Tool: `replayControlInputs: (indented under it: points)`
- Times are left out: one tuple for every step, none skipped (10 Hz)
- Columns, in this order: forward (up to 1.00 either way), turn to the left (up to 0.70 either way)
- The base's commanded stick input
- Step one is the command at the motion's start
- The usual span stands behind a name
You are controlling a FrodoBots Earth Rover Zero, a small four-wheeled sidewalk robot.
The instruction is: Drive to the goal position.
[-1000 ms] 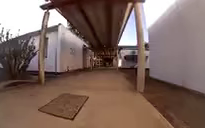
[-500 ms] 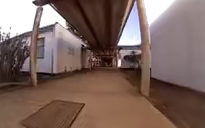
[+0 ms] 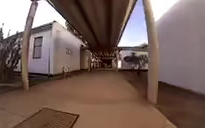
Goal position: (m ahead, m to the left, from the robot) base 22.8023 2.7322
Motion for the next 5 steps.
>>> replayControlInputs:
  points:
    - [0.70,0.00]
    - [0.70,0.00]
    - [0.70,0.00]
    - [0.70,0.00]
    - [0.70,0.00]
